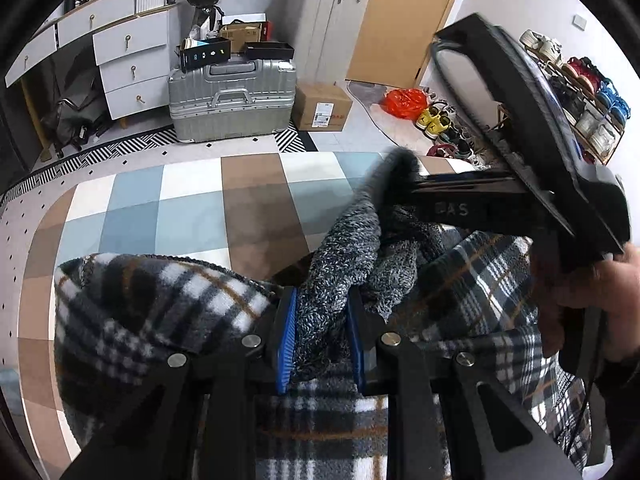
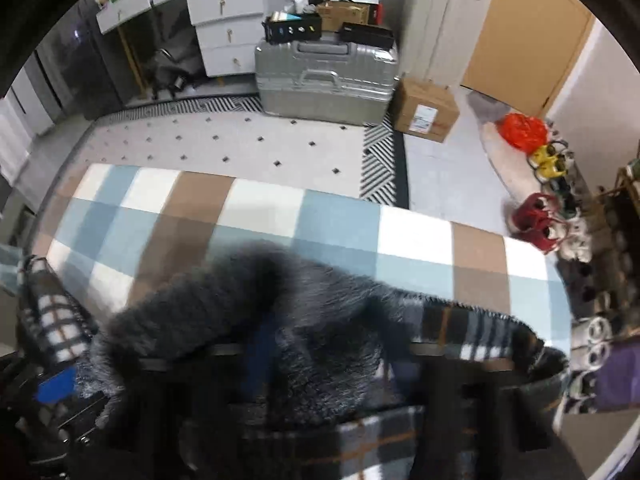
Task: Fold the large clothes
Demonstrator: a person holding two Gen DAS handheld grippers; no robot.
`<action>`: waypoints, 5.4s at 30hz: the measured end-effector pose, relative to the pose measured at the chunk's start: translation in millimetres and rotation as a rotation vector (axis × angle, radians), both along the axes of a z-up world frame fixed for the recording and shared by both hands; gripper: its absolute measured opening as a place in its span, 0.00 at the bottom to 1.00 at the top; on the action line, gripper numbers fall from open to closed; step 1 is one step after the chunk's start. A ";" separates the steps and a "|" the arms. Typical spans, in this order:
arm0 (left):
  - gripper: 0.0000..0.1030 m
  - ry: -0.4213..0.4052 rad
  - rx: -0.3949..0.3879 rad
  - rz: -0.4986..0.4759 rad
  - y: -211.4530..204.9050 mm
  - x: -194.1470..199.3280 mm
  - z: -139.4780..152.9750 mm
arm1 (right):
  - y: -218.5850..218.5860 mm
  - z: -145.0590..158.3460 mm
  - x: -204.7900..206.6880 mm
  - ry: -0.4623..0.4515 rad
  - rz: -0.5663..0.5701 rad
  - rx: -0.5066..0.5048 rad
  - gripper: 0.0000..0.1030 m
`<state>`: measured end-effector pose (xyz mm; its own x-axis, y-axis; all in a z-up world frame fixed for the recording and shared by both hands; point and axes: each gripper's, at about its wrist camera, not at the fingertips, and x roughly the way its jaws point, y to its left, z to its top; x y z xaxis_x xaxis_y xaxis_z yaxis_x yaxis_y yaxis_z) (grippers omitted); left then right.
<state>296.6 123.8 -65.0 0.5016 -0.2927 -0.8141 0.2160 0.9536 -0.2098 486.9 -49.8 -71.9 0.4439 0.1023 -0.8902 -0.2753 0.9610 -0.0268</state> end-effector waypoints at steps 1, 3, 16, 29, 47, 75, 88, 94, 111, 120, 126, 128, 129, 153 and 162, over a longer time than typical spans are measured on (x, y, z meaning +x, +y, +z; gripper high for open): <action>0.17 0.000 0.005 0.004 -0.4 -0.4 1.4 | -1.7 2.8 -3.4 -0.011 -0.012 -0.005 0.09; 0.17 -0.004 0.014 0.011 -2.9 -5.4 8.0 | -6.3 15.9 -16.1 -0.061 -0.009 0.005 0.06; 0.17 -0.090 0.022 0.059 1.7 -86.6 69.6 | -36.6 117.8 -153.4 -0.331 0.077 0.028 0.05; 0.17 -0.048 -0.054 0.087 -5.0 -153.2 74.2 | -62.2 126.6 -283.8 -0.374 0.096 0.122 0.05; 0.16 0.084 -0.067 0.094 -19.8 -183.7 0.2 | -111.7 10.4 -358.9 -0.115 -0.029 0.268 0.05; 0.49 0.066 -0.127 -0.133 2.0 -217.1 96.3 | -134.5 15.3 -392.2 0.007 0.077 0.249 0.34; 0.58 0.234 -0.115 0.104 16.0 -116.0 15.9 | -119.9 72.4 -272.9 -0.060 -0.043 0.234 0.70; 0.57 0.295 -0.249 0.121 37.2 -128.5 -27.9 | -109.0 13.9 -209.0 0.062 -0.056 0.082 0.69; 0.57 0.279 -0.202 0.020 47.1 -106.1 -22.5 | -110.6 -38.1 -214.4 0.116 -0.007 -0.027 0.82; 0.57 0.300 -0.233 0.003 67.7 -101.7 -22.1 | -101.1 -38.5 -202.6 0.059 0.048 -0.009 0.82; 0.57 0.234 -0.044 0.010 52.5 -154.8 -19.8 | -109.4 -39.8 -237.4 -0.006 0.062 -0.054 0.82; 0.58 0.213 0.010 0.021 48.5 -167.5 -10.7 | -108.7 -37.1 -246.8 0.010 0.042 -0.079 0.82; 0.58 0.195 0.035 0.041 46.3 -176.6 -2.2 | -109.7 -33.5 -251.3 0.024 0.025 -0.076 0.82; 0.81 -0.411 0.015 0.232 -11.2 -339.7 109.8 | -103.1 84.1 -466.8 -0.513 0.031 0.559 1.00; 0.82 -0.401 0.049 0.242 -7.1 -327.9 65.0 | -110.5 57.6 -489.8 -0.536 0.031 0.572 1.00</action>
